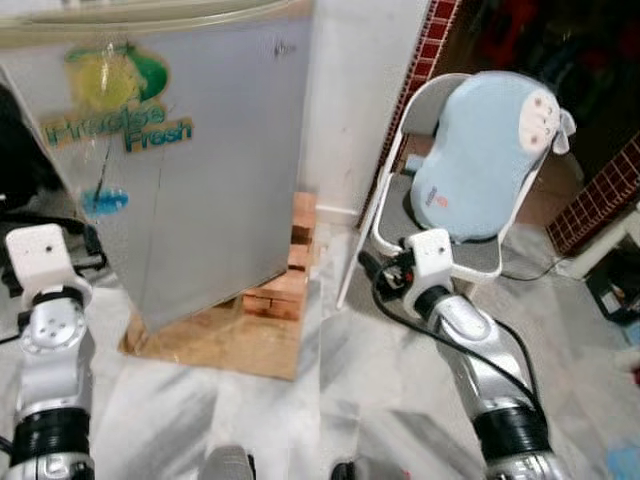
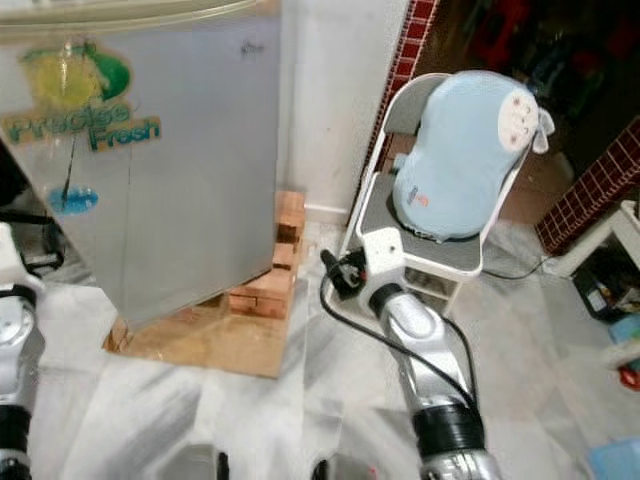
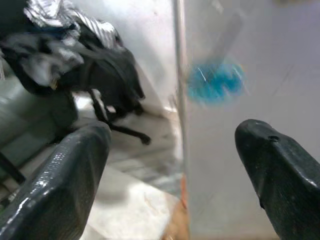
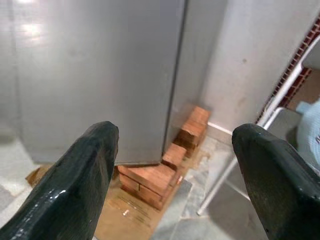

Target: Restocking fridge

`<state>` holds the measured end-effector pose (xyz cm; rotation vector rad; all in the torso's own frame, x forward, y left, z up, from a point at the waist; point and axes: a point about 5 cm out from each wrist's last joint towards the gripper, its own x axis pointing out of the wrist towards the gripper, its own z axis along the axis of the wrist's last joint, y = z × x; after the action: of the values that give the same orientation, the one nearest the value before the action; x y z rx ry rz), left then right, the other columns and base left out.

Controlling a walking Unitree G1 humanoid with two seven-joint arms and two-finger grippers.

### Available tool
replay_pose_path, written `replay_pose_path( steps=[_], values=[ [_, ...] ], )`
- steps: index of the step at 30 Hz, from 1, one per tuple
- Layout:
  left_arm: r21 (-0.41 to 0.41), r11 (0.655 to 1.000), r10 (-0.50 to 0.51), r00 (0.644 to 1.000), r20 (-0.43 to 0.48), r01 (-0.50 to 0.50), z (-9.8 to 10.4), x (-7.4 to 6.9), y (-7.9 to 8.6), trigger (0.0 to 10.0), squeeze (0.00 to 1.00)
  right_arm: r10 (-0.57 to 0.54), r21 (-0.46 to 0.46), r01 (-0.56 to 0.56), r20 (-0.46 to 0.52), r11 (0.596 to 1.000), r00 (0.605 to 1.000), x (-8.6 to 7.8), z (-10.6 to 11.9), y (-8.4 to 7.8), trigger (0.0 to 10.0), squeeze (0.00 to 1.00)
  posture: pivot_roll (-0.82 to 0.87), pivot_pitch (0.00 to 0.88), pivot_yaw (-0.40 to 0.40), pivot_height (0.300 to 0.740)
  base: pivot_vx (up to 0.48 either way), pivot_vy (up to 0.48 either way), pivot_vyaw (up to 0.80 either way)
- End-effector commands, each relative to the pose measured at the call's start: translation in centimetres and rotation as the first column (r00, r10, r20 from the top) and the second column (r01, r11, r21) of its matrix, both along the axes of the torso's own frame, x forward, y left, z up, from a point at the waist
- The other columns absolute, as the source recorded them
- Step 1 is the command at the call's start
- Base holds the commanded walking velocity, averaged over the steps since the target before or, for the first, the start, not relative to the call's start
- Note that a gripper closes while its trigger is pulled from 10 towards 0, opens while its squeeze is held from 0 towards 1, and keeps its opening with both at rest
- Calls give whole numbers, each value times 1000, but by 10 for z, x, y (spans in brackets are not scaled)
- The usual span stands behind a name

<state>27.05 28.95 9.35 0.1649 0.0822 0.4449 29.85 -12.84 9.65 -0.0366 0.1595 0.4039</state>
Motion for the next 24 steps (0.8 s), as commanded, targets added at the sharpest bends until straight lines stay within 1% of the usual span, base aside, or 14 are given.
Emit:
replay_pose_path(
  steps=[1, 2, 3, 4, 5, 6, 9, 11, 14, 19, 24],
  values=[
    [13, 996, -93, 996, -5, 93, -3, -1, -24, 10000, 0, -20, -12, 20, 11, 1000, 1000, 0, 3, -8, 10000, 0, 52, 48, -67, 740, 0, 0, 0],
    [16, 989, -146, 989, -10, 147, -7, -6, -37, 10000, 0, -19, -8, 19, 14, 1000, 1000, 0, 3, -7, 10000, 0, 54, 50, -69, 740, 0, 0, 0],
    [17, 974, -225, 974, -18, 225, -12, -14, -55, 10000, 0, -18, 2, 18, 21, 1000, 1000, 0, 5, -6, 10000, 0, 54, 50, -69, 740, 0, 0, 0],
    [4, 966, -259, 966, -20, 259, -14, -18, -62, 10000, 0, -19, 9, 19, 25, 1000, 1000, 0, 6, -6, 10000, 0, 56, 52, -70, 740, 0, 0, 0],
    [4, 966, -259, 966, -20, 259, -14, -18, -62, 10000, 0, -19, 9, 19, 25, 1000, 1000, 0, 6, -6, 10000, 0, 56, 52, -70, 740, 0, 0, 0],
    [-9, 959, -284, 959, -21, 283, -16, -20, -67, 10000, 0, -20, 14, 20, 30, 1000, 999, 0, 7, -6, 10000, 0, 56, 52, -70, 740, 0, 0, 0],
    [-93, 930, -359, 933, -9, 357, -20, -36, -86, 10000, 0, -62, 29, 61, 33, 998, 998, 2, 8, -9, 10000, 0, 58, 55, -71, 740, 0, 0, 0],
    [-105, 928, -362, 932, -12, 359, -21, -37, -86, 10000, 0, -69, 27, 68, 32, 997, 997, 2, 8, -10, 10000, 0, 59, 56, -69, 740, 0, 0, -238],
    [-111, 928, -360, 933, -17, 356, -19, -37, -86, 10000, 0, -90, 36, 89, 20, 995, 996, 3, 7, -11, 10000, 0, 55, 56, -68, 740, 0, 477, -800],
    [-112, 924, -370, 929, -10, 367, -12, -29, -85, 10000, 0, -95, 42, 94, 23, 995, 995, 1, 7, -9, 10000, 0, 47, 59, -65, 740, 0, 480, -800],
    [-102, 919, -385, 923, -18, 382, -11, -30, -84, 10000, 0, -110, 49, 109, 11, 993, 994, 1, 6, -11, 10000, 0, 47, 72, -64, 740, 0, 480, -800]
  ],
)
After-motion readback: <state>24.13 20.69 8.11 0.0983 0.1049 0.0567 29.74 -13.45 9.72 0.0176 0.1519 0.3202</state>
